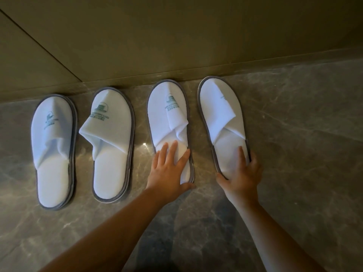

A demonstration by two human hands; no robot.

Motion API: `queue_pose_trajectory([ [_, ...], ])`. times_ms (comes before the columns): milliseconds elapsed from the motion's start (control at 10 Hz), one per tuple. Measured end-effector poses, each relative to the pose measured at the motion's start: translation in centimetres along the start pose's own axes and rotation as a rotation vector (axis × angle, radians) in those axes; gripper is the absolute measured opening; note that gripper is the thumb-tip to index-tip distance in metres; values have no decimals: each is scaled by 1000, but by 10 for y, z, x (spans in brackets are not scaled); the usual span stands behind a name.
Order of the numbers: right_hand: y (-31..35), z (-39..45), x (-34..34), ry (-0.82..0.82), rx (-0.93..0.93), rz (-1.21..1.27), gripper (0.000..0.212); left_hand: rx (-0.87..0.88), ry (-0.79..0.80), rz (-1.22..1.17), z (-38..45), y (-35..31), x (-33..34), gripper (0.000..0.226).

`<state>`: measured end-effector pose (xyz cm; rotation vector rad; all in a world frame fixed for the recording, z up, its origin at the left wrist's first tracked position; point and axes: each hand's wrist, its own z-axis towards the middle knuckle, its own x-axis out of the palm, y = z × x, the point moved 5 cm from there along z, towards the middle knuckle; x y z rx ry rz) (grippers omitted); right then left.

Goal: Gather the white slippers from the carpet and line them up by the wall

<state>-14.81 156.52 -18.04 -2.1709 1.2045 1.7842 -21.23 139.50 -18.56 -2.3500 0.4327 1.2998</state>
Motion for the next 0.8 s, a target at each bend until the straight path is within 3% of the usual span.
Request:
queue_pose_trajectory([
  [600,-7,4,3,43,27,-32,96,-3,-12,-24,0,2,2,90],
  [700,1,1,-2,30,2,-73,97,-14,-15,-59,-3,-2,-11,88],
  [800,15,0,-23,11,-133,-11,85,95,-61,-137,-10,-16,-40,80],
])
